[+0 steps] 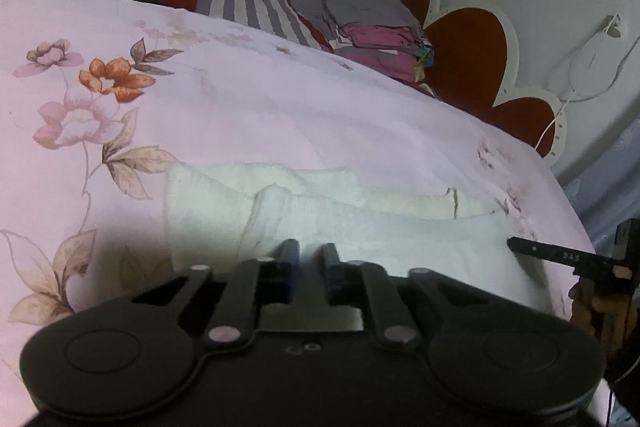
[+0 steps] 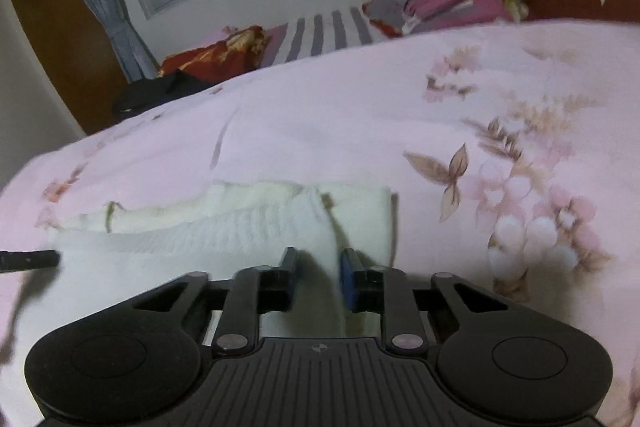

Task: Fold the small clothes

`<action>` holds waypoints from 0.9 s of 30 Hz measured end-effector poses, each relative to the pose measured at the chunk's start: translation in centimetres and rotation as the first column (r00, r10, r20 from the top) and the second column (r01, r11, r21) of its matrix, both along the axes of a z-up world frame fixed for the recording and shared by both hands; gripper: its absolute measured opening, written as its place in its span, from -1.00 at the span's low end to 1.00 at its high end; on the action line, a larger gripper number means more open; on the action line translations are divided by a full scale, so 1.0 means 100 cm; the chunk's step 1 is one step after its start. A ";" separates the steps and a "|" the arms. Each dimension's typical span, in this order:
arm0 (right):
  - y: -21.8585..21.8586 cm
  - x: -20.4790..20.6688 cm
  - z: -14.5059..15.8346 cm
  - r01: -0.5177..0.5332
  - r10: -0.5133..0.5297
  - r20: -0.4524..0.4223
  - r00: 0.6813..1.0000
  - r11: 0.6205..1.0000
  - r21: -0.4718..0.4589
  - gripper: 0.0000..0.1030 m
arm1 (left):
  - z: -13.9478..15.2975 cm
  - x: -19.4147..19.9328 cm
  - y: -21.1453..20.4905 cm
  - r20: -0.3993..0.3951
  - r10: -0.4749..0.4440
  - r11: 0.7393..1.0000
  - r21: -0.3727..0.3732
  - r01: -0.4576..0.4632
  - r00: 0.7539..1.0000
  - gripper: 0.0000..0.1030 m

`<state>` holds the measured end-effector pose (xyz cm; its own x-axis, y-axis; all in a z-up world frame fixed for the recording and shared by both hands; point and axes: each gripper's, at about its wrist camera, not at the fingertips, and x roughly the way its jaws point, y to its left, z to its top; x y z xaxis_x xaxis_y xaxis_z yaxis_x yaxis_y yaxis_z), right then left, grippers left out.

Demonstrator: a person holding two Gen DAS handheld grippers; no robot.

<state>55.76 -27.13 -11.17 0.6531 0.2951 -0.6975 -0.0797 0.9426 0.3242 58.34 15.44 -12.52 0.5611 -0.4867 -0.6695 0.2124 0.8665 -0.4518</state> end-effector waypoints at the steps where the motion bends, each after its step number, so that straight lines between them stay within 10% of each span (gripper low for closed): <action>1: 0.002 0.002 -0.003 -0.013 0.013 -0.018 1.000 1.000 0.006 -0.55 | -0.001 -0.001 -0.001 0.013 -0.004 1.000 0.008 0.004 1.000 -0.84; 7: 0.005 0.005 0.001 -0.028 0.028 -0.009 1.000 1.000 -0.005 -0.93 | 0.003 -0.008 -0.002 0.080 0.013 0.999 0.035 -0.016 0.997 -0.90; 10: 0.003 0.005 0.001 -0.029 0.029 0.001 1.000 1.000 -0.006 -0.91 | 0.014 -0.016 -0.007 0.153 0.036 0.991 0.124 -0.056 0.988 -0.24; 12: 0.003 0.005 0.002 -0.021 0.022 0.003 1.000 1.000 -0.007 -0.38 | 0.017 -0.017 -0.011 0.168 0.018 0.987 0.157 -0.045 0.986 -0.09; 18: 0.007 0.008 0.003 -0.036 0.036 0.004 0.999 0.999 -0.008 -0.48 | 0.003 -0.001 -0.008 0.063 0.016 0.994 0.104 -0.022 0.998 -0.28; 20: 0.012 0.009 0.002 -0.055 0.056 0.005 0.998 0.998 -0.039 -0.94 | -0.001 0.004 0.003 0.019 0.022 1.000 0.012 -0.022 1.000 -0.85; 27: 0.010 -0.002 0.017 0.014 -0.004 0.147 0.989 0.998 -0.063 -0.96 | 0.017 -0.002 0.000 0.151 0.038 0.999 0.011 -0.040 0.988 -0.86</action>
